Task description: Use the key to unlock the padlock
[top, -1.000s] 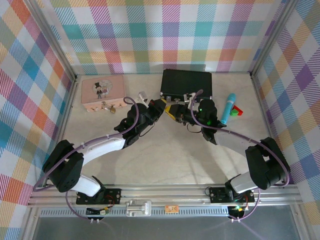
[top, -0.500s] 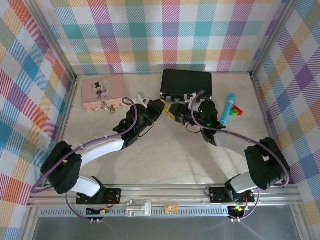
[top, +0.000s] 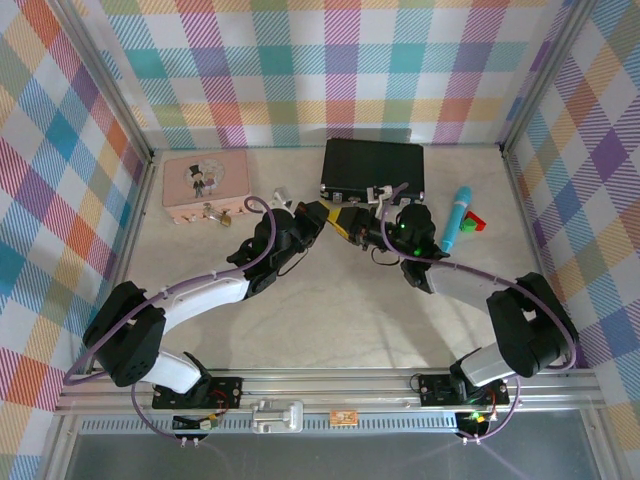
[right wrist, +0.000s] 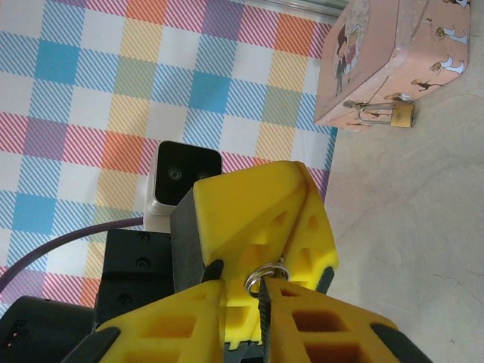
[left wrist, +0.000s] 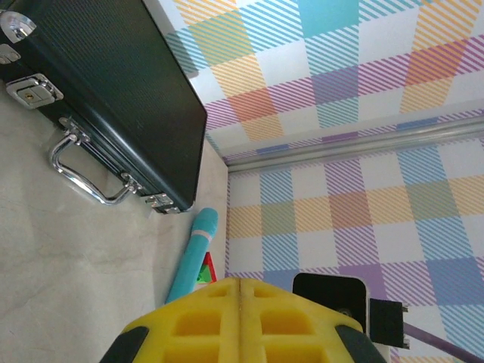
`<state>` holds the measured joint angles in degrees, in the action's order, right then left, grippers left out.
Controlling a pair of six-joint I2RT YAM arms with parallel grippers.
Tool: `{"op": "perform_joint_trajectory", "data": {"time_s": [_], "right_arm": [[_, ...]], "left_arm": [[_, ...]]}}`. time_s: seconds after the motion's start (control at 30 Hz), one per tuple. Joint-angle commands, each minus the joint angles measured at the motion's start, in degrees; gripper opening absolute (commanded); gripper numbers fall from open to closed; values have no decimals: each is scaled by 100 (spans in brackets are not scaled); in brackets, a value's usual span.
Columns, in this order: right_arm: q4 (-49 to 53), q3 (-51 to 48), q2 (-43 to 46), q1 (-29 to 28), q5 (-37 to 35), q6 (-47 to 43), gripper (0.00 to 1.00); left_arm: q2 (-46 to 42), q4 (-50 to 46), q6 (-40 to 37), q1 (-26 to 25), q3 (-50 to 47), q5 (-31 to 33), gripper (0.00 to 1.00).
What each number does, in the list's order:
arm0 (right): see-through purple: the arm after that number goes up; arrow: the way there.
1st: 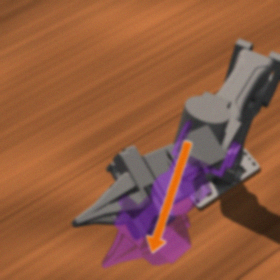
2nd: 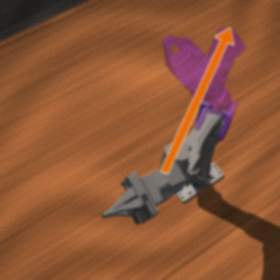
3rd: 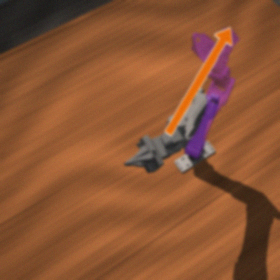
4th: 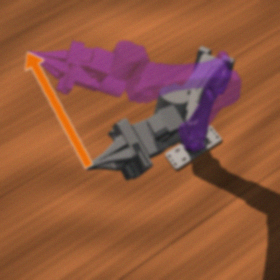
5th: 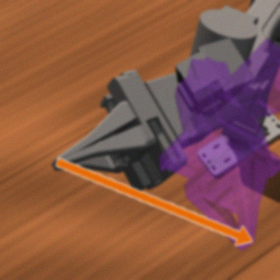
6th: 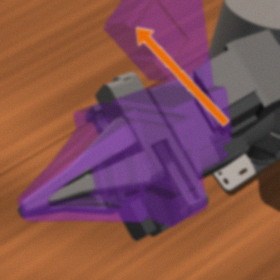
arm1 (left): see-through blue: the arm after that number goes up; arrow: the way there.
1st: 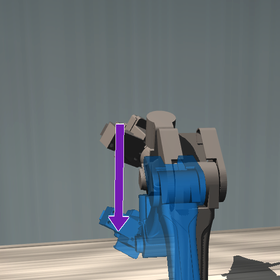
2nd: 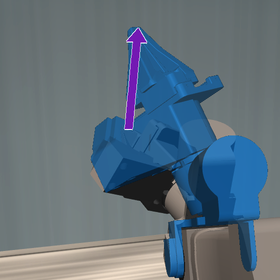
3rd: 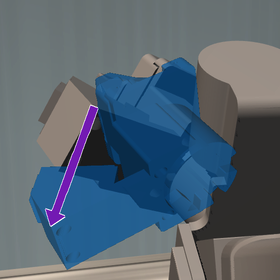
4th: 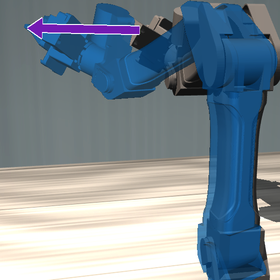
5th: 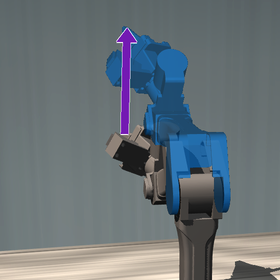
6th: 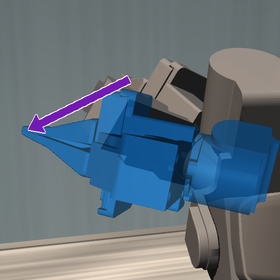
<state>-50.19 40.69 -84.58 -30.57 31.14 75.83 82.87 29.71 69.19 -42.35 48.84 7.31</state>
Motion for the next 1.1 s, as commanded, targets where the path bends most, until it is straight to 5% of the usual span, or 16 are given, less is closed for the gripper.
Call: {"op": "perform_joint_trajectory", "data": {"time_s": [0.0, 0.57, 1.07], "right_arm": [[-621, 38, -211, -55, 42, 177, 20], [508, -199, 242, -64, -367, -302, 35], [-200, -138, 245, -147, -163, -123, 27]], "left_arm": [[25, 53, 123, -120, -42, -142, 0], [-188, 404, 566, -125, -197, -186, 0], [-100, 282, 437, -124, -50, -284, 0]]}}
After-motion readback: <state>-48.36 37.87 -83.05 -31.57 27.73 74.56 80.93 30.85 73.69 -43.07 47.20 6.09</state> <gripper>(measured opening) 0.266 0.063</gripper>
